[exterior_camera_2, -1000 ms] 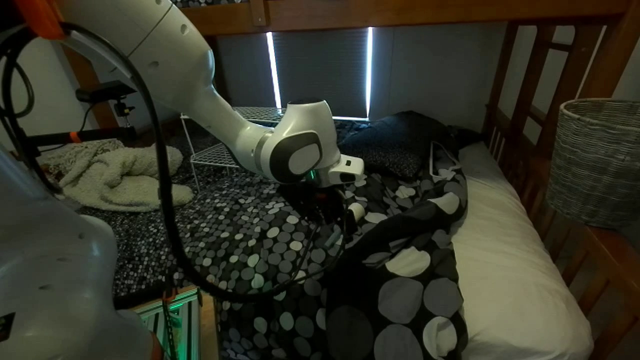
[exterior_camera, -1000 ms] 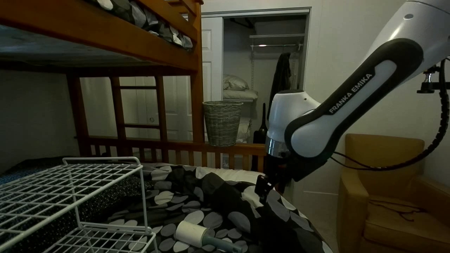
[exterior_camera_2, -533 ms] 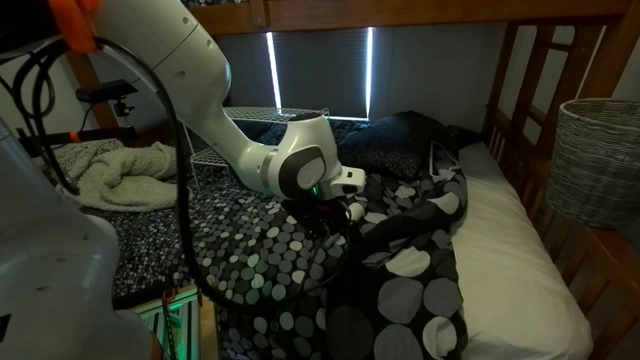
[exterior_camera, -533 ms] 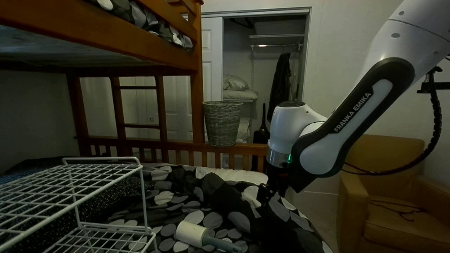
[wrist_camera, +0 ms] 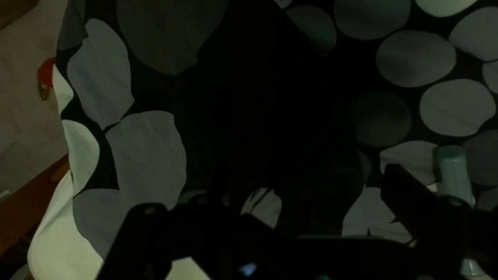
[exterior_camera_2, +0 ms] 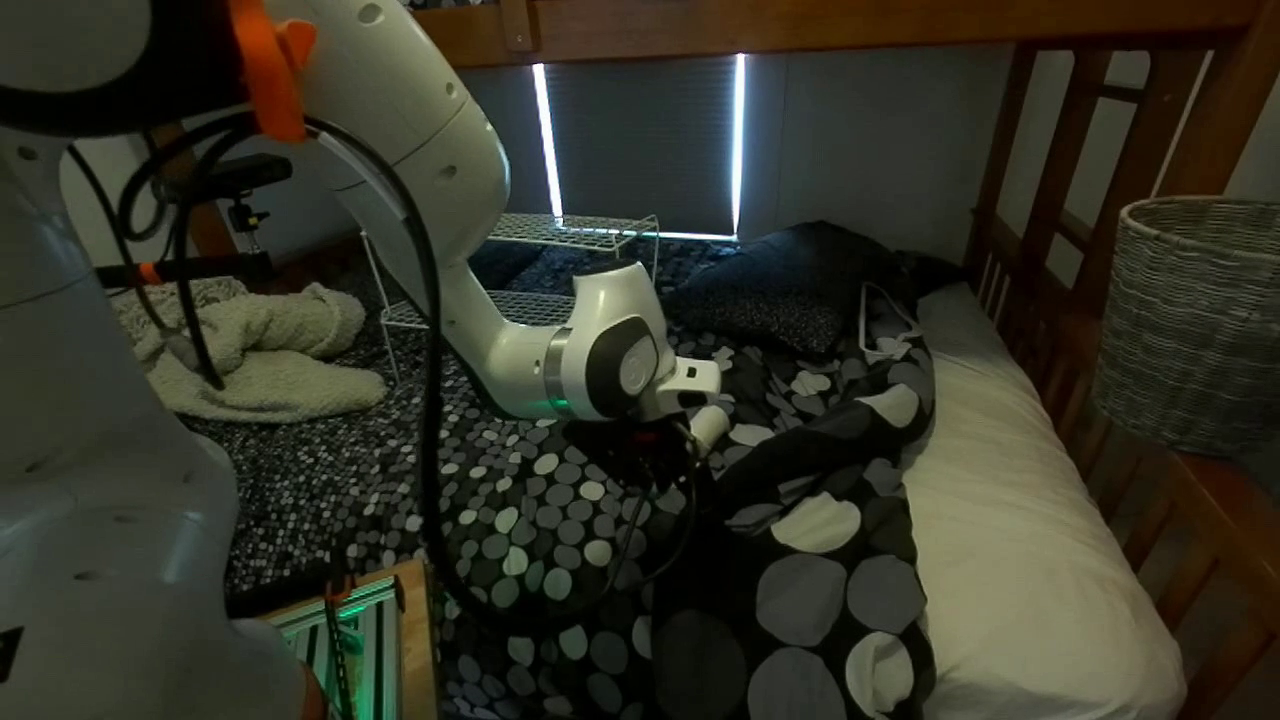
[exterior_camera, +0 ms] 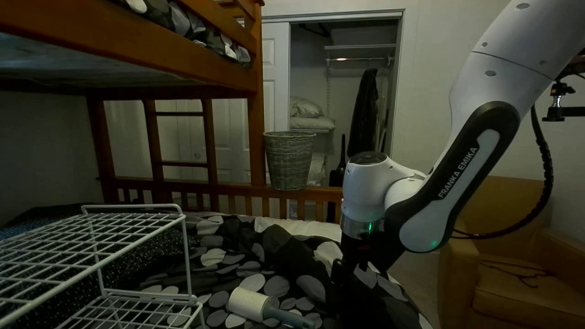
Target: Pull on the blanket
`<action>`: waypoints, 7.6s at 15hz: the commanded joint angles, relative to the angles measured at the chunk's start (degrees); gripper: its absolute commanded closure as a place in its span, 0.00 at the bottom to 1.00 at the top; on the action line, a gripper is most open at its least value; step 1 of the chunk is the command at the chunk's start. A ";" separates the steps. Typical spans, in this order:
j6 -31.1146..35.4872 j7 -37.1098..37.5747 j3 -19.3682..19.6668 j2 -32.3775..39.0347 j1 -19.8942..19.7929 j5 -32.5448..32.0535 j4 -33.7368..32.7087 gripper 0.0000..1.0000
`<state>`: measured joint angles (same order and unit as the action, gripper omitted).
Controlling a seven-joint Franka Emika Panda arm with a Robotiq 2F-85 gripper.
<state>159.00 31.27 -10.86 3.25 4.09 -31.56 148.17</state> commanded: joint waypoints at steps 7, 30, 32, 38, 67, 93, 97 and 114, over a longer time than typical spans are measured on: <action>0.16 13.71 1.05 9.61 2.98 -14.56 -5.65 0.00; -2.20 14.28 13.03 1.33 -2.65 -27.03 -3.84 0.98; -3.19 14.22 12.61 3.82 -1.98 -26.50 -6.43 0.94; -3.06 14.23 13.46 2.11 -3.17 -26.50 -5.54 0.94; -7.48 55.09 25.43 27.66 -6.10 -46.15 -40.24 0.98; -27.10 75.52 22.06 56.23 -7.57 -30.19 -78.42 0.98; -26.37 77.89 24.07 61.92 -7.09 -28.65 -85.82 0.98; -11.91 51.41 22.87 70.65 -13.64 -17.66 -100.23 0.39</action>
<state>147.93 86.00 13.12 72.61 -8.35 -50.14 50.98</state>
